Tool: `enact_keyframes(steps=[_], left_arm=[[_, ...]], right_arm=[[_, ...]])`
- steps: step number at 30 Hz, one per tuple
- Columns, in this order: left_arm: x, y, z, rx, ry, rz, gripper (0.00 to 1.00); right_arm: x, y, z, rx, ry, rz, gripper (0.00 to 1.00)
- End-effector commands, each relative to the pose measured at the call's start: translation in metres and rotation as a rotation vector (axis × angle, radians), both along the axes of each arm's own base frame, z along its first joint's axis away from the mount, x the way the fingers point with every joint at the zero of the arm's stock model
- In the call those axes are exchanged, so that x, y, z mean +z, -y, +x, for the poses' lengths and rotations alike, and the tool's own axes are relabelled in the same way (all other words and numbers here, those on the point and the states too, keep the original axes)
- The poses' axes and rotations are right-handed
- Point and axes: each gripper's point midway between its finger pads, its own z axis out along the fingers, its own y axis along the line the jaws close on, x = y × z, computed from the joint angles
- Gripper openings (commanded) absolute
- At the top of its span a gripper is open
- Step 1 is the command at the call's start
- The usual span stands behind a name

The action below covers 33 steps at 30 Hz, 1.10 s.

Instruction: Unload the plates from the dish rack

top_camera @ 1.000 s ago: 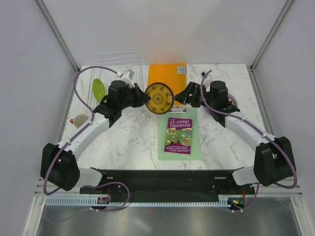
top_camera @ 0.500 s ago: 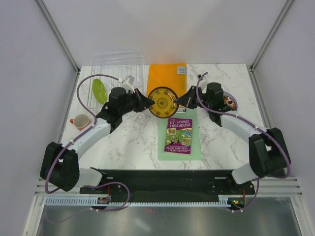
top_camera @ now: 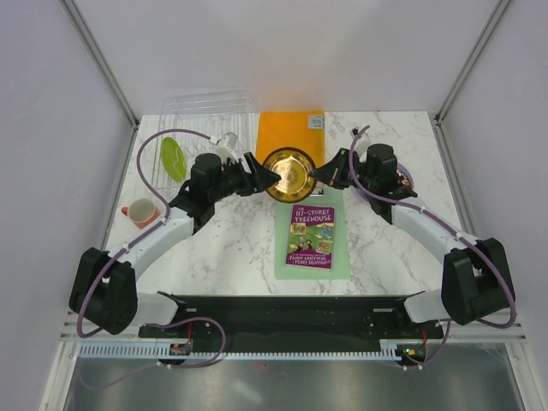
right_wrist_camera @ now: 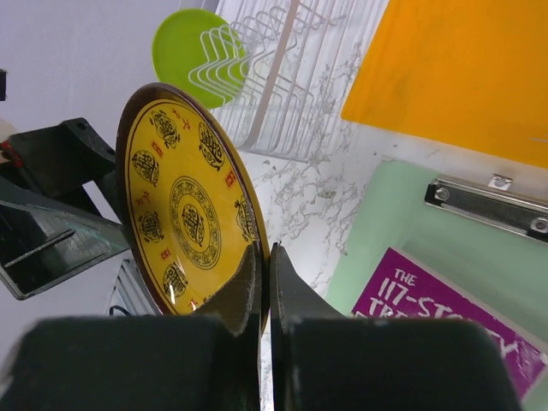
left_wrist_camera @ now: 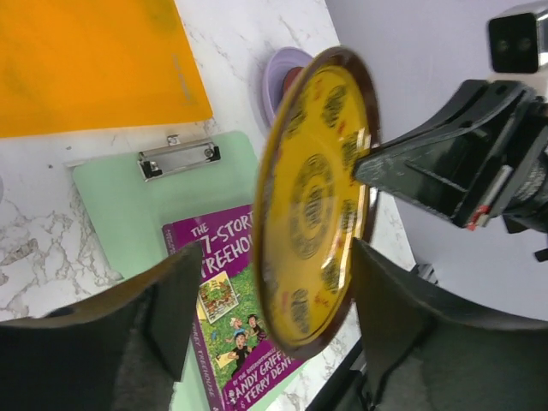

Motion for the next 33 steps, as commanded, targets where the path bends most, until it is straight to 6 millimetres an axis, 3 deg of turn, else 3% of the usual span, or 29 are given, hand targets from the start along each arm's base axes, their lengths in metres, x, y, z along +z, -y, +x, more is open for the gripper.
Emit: enact_keyframes(steps=[1, 5, 6, 7, 8, 9, 11, 12, 15, 18, 26, 33], left_arm=[[0.013, -0.013, 0.005, 0.053, 0.067, 0.067, 0.98], [0.006, -0.036, 0.009, 0.16, 0.072, 0.162, 1.0], [0.006, -0.041, 0.01, 0.175, 0.083, 0.184, 1.0], [0.007, -0.045, 0.008, 0.188, 0.091, 0.195, 1.0], [0.011, -0.054, 0.008, 0.218, 0.115, 0.217, 1.0], [0.012, -0.059, 0.006, 0.234, 0.121, 0.234, 1.0], [0.023, -0.076, 0.005, 0.31, 0.162, 0.26, 1.0], [0.016, -0.085, 0.001, 0.323, 0.153, 0.306, 1.0], [0.026, -0.108, -0.002, 0.411, 0.203, 0.365, 1.0], [0.034, -0.126, -0.008, 0.472, 0.231, 0.398, 1.0], [0.037, -0.142, -0.02, 0.517, 0.246, 0.426, 1.0], [0.035, -0.152, -0.022, 0.548, 0.244, 0.458, 1.0]], right_arm=[[0.033, 0.042, 0.014, -0.131, 0.088, -0.026, 0.0], [0.032, 0.092, 0.027, -0.265, 0.076, -0.087, 0.0], [0.023, 0.12, 0.033, -0.338, 0.047, -0.123, 0.0], [0.021, 0.135, 0.036, -0.38, 0.037, -0.148, 0.0], [0.012, 0.151, 0.038, -0.423, 0.006, -0.18, 0.0], [-0.001, 0.183, 0.038, -0.512, -0.05, -0.228, 0.0], [-0.014, 0.209, 0.039, -0.567, -0.093, -0.269, 0.0], [-0.021, 0.23, 0.039, -0.611, -0.125, -0.272, 0.0], [-0.041, 0.259, 0.039, -0.669, -0.201, -0.278, 0.0], [-0.059, 0.278, 0.038, -0.717, -0.247, -0.316, 0.0], [-0.107, 0.322, 0.034, -0.774, -0.358, -0.3, 0.0], [-0.124, 0.324, 0.044, -0.74, -0.374, -0.225, 0.0]])
